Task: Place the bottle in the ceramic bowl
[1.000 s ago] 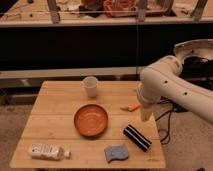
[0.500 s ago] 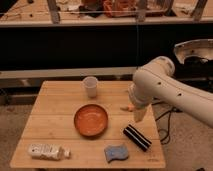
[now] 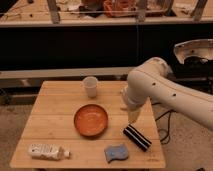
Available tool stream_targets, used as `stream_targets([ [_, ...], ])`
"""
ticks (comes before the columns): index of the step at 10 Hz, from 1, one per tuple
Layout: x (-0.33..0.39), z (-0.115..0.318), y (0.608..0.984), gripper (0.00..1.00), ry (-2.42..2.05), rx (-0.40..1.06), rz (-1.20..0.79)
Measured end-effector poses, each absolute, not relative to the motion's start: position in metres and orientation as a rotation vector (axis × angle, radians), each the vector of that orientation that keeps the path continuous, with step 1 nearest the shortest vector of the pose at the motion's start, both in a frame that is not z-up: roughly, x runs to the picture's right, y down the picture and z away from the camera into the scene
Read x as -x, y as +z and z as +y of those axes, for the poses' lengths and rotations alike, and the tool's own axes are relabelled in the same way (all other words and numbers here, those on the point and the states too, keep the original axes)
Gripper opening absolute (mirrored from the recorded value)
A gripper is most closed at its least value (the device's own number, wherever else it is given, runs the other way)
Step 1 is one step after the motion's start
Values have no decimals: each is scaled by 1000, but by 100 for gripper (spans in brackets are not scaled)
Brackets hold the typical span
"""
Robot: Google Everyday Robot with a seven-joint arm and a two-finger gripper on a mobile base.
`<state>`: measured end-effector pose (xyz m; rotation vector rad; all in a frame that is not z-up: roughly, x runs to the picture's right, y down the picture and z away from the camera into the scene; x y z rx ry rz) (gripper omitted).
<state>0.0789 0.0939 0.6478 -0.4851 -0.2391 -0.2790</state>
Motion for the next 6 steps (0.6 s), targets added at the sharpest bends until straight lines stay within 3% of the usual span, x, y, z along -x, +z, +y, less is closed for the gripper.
stream_targets([
  [6,-25,105,640,80,-349,489,-328],
])
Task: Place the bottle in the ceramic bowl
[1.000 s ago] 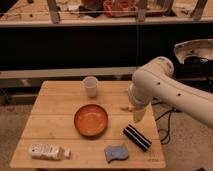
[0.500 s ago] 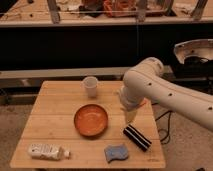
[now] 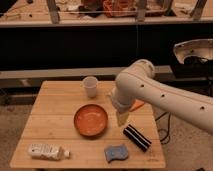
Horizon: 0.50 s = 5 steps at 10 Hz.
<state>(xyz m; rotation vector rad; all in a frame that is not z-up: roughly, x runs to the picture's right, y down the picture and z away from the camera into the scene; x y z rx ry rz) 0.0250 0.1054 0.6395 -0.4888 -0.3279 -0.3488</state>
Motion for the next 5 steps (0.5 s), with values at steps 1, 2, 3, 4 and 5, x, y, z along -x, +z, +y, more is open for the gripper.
stream_targets([
  [1,-15,107,637,80,-361,490,-341],
  [2,-10,110,636,80,-369,492,-352],
  [3,-8,111,634,80,-376,494,-358],
  [4,-7,112,632,80,-381,494,-361],
  [5,7,116,631,80,-385,494,-371],
])
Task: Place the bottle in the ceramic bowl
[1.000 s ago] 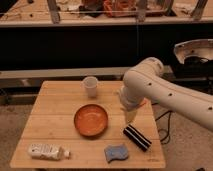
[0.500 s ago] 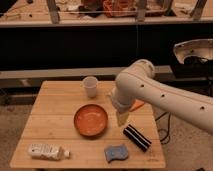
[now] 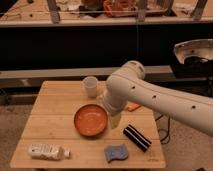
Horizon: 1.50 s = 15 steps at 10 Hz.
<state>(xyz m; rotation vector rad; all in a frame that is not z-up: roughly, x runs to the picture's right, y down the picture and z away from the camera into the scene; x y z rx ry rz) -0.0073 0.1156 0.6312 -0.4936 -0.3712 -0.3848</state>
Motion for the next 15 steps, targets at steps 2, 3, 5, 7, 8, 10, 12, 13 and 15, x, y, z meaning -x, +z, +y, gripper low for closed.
stream_targets([
  [2,27,120,630,80,-387,495,-384],
  [3,31,122,629,80,-395,495,-388],
  [5,38,129,628,80,-399,500,-409],
  [7,55,137,631,80,-408,504,-434],
  [8,67,143,633,80,-411,506,-450],
  [10,85,154,638,80,-426,508,-480],
  [12,89,165,644,80,-434,511,-503],
  [13,100,173,649,80,-444,512,-520],
  [15,125,188,654,80,-466,514,-547],
])
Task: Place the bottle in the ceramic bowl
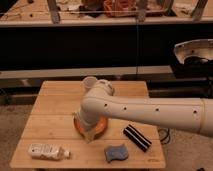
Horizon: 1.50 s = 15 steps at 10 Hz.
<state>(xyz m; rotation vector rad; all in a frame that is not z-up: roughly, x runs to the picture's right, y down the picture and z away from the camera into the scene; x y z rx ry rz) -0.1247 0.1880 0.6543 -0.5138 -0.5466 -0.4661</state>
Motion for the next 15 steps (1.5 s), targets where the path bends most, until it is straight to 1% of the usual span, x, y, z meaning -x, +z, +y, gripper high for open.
stream_targets([
  [4,137,208,664,80,-471,514,-601],
  [6,157,227,675,80,-485,513,-650],
  [8,164,236,679,80,-484,513,-674],
  [12,180,261,704,80,-478,515,-708],
  [15,179,268,712,80,-478,524,-721],
])
